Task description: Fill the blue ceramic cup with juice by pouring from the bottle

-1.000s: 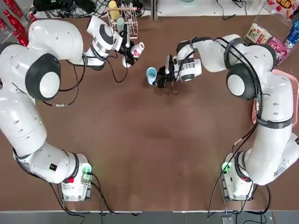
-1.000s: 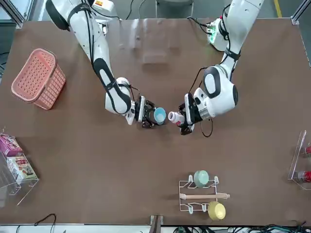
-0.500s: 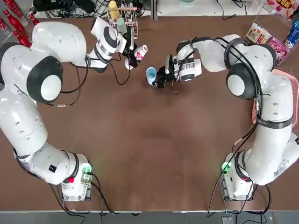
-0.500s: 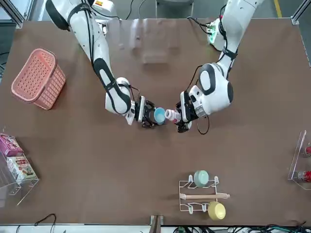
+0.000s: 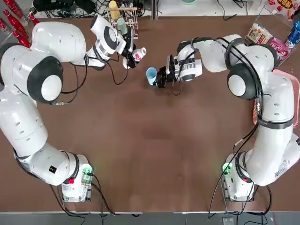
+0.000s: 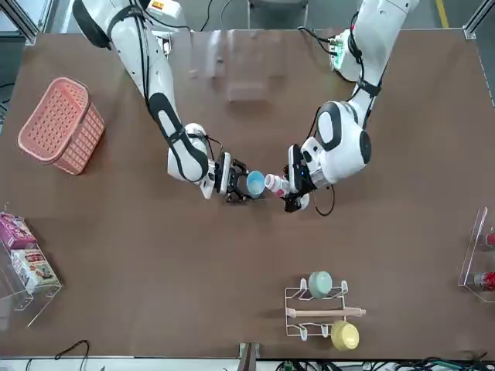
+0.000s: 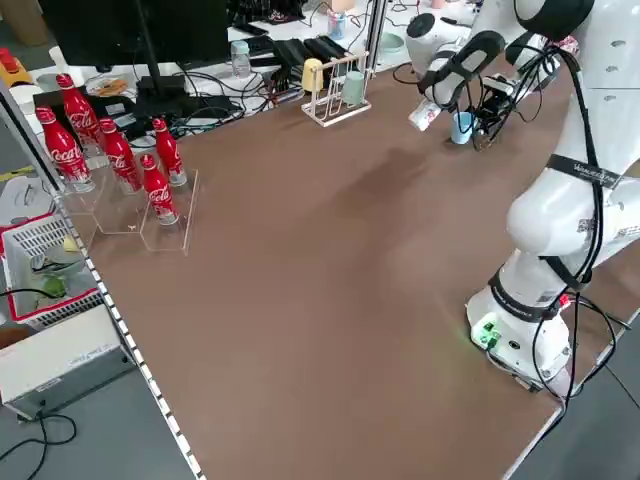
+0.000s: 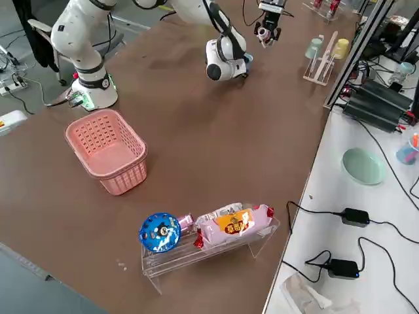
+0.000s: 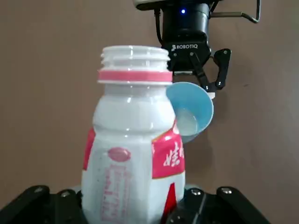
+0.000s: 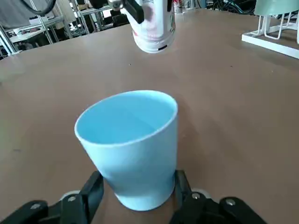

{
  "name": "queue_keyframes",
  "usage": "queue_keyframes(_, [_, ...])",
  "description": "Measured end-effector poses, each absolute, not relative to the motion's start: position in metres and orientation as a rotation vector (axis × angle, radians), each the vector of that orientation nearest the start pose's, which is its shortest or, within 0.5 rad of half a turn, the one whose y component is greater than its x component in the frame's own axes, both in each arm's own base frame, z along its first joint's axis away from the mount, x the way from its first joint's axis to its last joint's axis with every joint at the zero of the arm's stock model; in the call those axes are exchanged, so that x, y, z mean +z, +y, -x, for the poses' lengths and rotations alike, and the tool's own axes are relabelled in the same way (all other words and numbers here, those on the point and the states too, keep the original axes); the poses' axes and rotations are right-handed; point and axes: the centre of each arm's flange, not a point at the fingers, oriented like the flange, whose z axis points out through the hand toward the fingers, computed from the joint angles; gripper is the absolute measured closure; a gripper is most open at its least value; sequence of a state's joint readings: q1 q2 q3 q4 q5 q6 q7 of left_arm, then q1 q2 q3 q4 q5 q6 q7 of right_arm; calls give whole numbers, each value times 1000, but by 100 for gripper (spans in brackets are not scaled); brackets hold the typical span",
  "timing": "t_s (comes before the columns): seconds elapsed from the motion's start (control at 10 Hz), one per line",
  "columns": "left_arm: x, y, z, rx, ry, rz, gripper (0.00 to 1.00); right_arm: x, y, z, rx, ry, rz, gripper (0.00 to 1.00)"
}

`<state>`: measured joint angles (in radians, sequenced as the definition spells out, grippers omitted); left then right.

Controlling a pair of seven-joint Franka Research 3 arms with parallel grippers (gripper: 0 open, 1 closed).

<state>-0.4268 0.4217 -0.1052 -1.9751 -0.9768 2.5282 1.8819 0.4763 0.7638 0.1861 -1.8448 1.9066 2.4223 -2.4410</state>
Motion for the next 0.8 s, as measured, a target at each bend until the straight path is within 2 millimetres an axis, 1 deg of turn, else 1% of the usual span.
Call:
queue_keyframes(0.4, [260,-317,-534,-824,2521,2360,63,102,374,-489,-895,-1300,1737,32])
queue_keyframes(0.6, [260,-320,-532,-793,2519,2327,63,102,373,-489,-894,-1299,1739,32])
queue_keyframes(0.8, [260,-324,-529,-769,2513,2332,63,101,373,-489,-894,-1298,1740,32])
